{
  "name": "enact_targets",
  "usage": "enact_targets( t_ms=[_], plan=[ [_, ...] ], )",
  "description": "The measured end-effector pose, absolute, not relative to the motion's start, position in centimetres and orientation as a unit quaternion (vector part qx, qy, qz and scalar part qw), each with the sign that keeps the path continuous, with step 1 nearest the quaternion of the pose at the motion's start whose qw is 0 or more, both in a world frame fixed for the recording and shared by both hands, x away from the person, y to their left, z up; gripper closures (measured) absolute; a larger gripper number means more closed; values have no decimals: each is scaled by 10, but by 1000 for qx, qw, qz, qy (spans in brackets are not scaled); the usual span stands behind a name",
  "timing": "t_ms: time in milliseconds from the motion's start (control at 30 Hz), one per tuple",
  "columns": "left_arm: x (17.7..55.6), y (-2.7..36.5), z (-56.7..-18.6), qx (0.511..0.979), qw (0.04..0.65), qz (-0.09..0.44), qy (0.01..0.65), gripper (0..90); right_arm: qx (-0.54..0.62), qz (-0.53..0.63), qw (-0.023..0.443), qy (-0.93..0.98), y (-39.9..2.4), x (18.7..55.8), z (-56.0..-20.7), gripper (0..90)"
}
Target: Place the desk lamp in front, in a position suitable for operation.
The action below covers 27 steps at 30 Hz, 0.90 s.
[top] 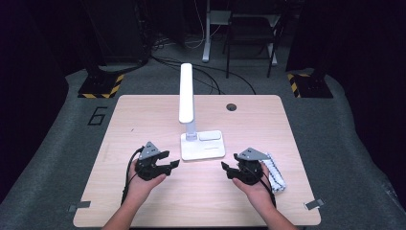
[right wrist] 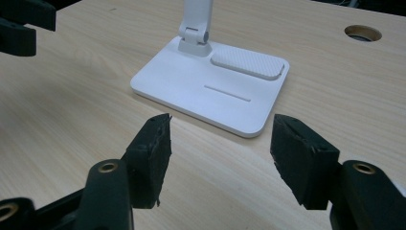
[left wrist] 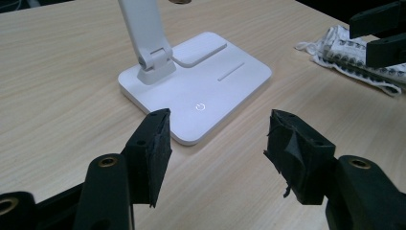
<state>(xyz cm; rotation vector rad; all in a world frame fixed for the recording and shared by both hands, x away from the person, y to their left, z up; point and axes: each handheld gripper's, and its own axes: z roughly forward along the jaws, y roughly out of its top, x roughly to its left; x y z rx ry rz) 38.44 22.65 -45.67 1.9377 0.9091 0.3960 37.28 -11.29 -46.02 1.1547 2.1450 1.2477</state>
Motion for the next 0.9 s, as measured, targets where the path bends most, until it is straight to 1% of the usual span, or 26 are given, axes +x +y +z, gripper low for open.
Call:
enact_targets(
  t_ms=[33, 267, 433, 633, 900],
  plan=[
    [387, 224, -457, 781, 472, 153, 379, 408, 414, 446, 200, 768, -113, 377, -460, 401],
    [396, 219, -459, 778, 476, 159, 378, 406, 426, 435, 206, 766, -110, 390, -464, 403],
    [404, 216, -465, 786, 457, 164, 383, 383, 429, 439, 205, 763, -105, 396, -466, 402],
    [412, 211, -472, 779, 466, 164, 385, 385, 433, 433, 205, 763, -97, 404, -472, 412],
    [421, 205, -479, 781, 458, 163, 393, 387, 433, 425, 208, 767, -87, 415, -481, 417]
  ],
)
